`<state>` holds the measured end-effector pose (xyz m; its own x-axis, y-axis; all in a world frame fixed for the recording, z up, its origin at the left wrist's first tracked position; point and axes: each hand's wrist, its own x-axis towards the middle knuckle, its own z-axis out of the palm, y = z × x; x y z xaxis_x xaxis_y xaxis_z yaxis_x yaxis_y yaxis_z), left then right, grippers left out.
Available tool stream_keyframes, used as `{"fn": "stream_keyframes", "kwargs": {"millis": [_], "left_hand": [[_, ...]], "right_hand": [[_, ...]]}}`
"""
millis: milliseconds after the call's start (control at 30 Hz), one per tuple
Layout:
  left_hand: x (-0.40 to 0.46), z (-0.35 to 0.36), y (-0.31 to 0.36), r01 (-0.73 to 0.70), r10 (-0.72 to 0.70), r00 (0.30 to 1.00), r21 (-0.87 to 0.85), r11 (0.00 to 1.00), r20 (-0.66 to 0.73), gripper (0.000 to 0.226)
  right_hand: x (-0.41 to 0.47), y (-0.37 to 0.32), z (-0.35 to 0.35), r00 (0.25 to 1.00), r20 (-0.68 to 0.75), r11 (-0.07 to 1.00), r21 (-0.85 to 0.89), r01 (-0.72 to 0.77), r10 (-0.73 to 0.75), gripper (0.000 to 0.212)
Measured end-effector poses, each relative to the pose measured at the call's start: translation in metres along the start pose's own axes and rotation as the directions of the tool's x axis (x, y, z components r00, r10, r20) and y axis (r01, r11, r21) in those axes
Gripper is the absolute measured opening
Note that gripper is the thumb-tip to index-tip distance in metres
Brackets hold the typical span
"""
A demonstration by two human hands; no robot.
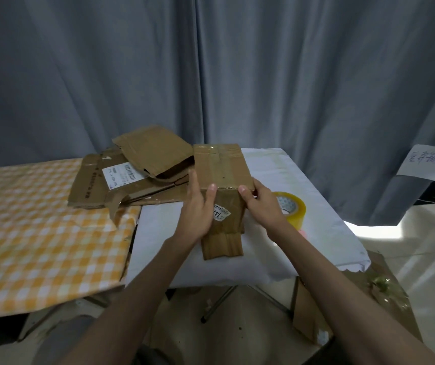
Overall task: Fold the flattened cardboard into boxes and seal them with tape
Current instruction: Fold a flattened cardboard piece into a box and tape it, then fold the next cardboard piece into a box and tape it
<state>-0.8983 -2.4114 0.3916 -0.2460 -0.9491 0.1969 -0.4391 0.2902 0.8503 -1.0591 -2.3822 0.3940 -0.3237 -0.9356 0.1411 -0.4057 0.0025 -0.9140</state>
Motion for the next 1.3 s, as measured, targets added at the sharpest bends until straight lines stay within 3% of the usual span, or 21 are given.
{"fn": "stream_keyframes", "kwargs": {"millis": [100,267,333,433,567,667,733,767,833,933,1033,1133,1233,1300], "left_hand": [[-0.002,0.001,0.010,-0.015,0.015,1.000,0.004,1.000,-0.027,0.070],[0.003,-0.020,0.035,-0.122,0.102,0.983,-0.131,0.984,-0.149,0.051],[0.012,-0.032,0.047,-0.110,0.088,0.985,-0.144,0.984,-0.147,0.055],[0.028,-0.052,0.060,0.008,-0.034,0.995,-0.270,0.963,-0.092,0.075],[0.035,-0.076,0.061,0.229,-0.238,0.970,-0.479,0.847,0.042,0.084],[0.029,-0.080,0.041,0.288,-0.232,0.956,-0.701,0.652,0.177,0.097],[0.025,-0.081,0.027,0.271,-0.199,0.961,-0.786,0.556,0.191,0.098],[0.024,-0.080,0.022,0.266,-0.180,0.964,-0.780,0.567,0.197,0.097],[0.024,-0.076,0.019,0.263,-0.124,0.962,-0.696,0.669,0.244,0.089],[0.024,-0.069,0.018,0.256,-0.116,0.936,-0.418,0.871,0.332,0.068],[0.018,-0.059,0.010,0.267,-0.172,0.903,-0.199,0.943,0.395,0.054],[0.013,-0.044,-0.009,0.214,-0.165,0.949,-0.170,0.962,0.267,0.034],[0.011,-0.043,-0.010,0.094,-0.069,0.991,-0.228,0.969,0.115,0.025],[0.007,-0.054,-0.001,-0.053,0.091,0.985,-0.245,0.968,0.148,0.033]], "right_hand": [[-0.006,-0.006,-0.003,0.997,-0.074,0.996,0.083,-0.009,0.015,0.038],[-0.011,-0.026,-0.027,0.979,-0.186,0.994,0.060,0.093,-0.080,0.036],[-0.010,-0.033,-0.032,0.965,-0.206,0.985,0.027,0.169,-0.160,0.036],[-0.006,-0.039,-0.033,0.940,-0.203,0.962,-0.059,0.268,-0.274,0.053],[-0.002,-0.036,-0.030,0.832,-0.176,0.848,-0.185,0.497,-0.526,0.057],[0.003,-0.009,-0.025,0.767,-0.184,0.785,-0.233,0.574,-0.615,0.052],[0.001,0.008,-0.021,0.811,-0.148,0.819,-0.215,0.533,-0.566,0.050],[-0.001,0.013,-0.020,0.864,-0.113,0.869,-0.131,0.477,-0.491,0.049],[-0.008,0.005,-0.019,0.967,-0.040,0.958,0.129,0.256,-0.253,0.043],[-0.010,-0.018,-0.030,0.995,0.093,0.890,0.451,-0.069,0.030,0.029],[-0.011,-0.015,-0.045,0.976,0.185,0.919,0.355,-0.174,0.113,0.031],[-0.016,0.004,-0.039,0.936,0.286,0.937,0.220,-0.272,0.205,0.031],[-0.019,0.014,-0.034,0.959,0.211,0.948,0.212,-0.236,0.192,0.030],[-0.018,0.010,-0.038,0.986,0.093,0.952,0.263,-0.158,0.138,0.031]]}}
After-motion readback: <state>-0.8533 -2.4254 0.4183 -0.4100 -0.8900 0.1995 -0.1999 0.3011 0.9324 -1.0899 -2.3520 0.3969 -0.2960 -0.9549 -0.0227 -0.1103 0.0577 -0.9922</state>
